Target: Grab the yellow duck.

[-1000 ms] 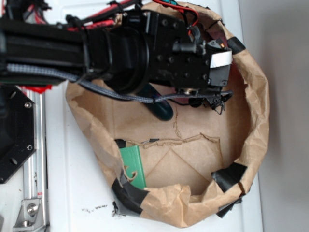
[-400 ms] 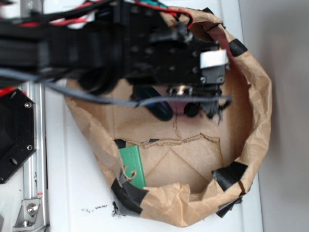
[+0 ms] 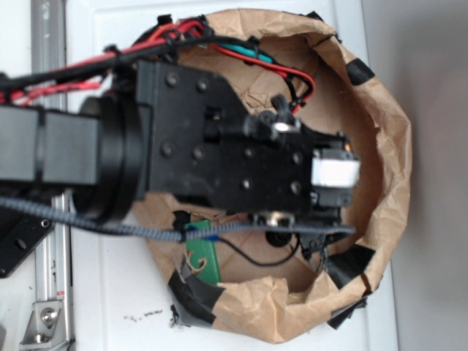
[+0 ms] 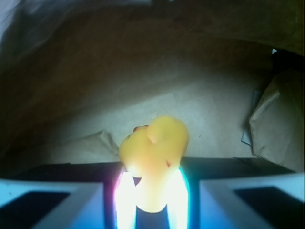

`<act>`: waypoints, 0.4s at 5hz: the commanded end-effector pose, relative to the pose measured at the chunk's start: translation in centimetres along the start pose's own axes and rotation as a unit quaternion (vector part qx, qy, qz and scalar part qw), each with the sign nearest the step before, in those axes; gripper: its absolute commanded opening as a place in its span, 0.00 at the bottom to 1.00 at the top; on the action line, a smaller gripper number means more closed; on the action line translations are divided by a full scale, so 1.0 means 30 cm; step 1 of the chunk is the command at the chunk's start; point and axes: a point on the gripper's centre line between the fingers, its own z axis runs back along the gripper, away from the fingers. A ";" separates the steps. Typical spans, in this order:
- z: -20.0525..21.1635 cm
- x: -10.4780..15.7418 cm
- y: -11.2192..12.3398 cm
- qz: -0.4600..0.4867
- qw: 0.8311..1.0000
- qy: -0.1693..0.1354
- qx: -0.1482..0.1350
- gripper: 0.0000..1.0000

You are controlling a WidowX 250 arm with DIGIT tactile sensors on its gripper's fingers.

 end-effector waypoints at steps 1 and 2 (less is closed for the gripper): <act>0.103 0.012 0.039 -0.051 0.998 0.027 -0.003 0.00; 0.108 0.023 0.091 -0.036 0.999 0.031 -0.017 0.00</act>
